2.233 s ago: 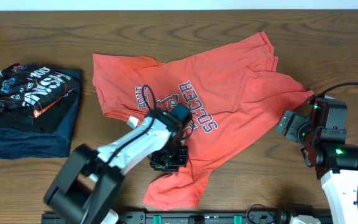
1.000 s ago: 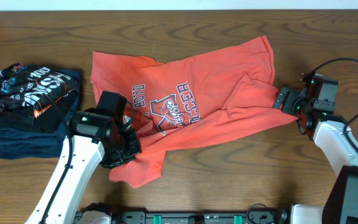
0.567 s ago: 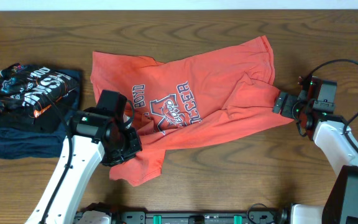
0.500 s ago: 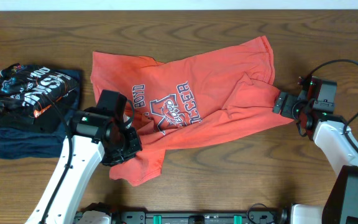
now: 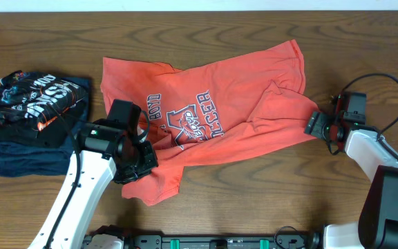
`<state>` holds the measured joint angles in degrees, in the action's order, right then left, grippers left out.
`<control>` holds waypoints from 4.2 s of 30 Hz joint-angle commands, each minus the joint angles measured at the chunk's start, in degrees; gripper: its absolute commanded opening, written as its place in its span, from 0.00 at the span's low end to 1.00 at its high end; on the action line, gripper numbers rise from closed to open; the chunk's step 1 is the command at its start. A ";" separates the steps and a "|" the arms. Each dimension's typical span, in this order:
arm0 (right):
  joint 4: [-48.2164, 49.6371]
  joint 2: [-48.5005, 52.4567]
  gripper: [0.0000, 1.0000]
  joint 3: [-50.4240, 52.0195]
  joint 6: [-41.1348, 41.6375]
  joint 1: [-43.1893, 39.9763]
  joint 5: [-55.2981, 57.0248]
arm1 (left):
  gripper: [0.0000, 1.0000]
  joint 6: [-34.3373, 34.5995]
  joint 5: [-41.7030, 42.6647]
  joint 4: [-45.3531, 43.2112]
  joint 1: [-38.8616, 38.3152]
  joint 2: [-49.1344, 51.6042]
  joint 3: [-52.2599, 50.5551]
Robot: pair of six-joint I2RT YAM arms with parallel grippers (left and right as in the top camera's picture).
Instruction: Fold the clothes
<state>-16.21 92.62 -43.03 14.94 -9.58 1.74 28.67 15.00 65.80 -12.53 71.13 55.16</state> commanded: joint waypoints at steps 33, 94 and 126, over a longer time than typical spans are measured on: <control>-1.27 1.09 0.37 -0.35 19.98 -3.89 2.29 | 0.06 1.66 -0.72 1.03 0.24 -0.39 0.46; -30.69 -13.05 0.88 2.19 16.33 -11.89 2.60 | 0.06 1.64 -0.74 2.25 0.24 -0.42 0.46; -8.15 -15.82 0.79 3.61 -3.48 -11.87 -3.30 | 0.06 1.64 -0.74 2.08 0.24 -0.42 0.46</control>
<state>-26.09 77.60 -38.17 16.99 -20.45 -0.27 30.02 15.00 67.66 -12.53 71.13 55.16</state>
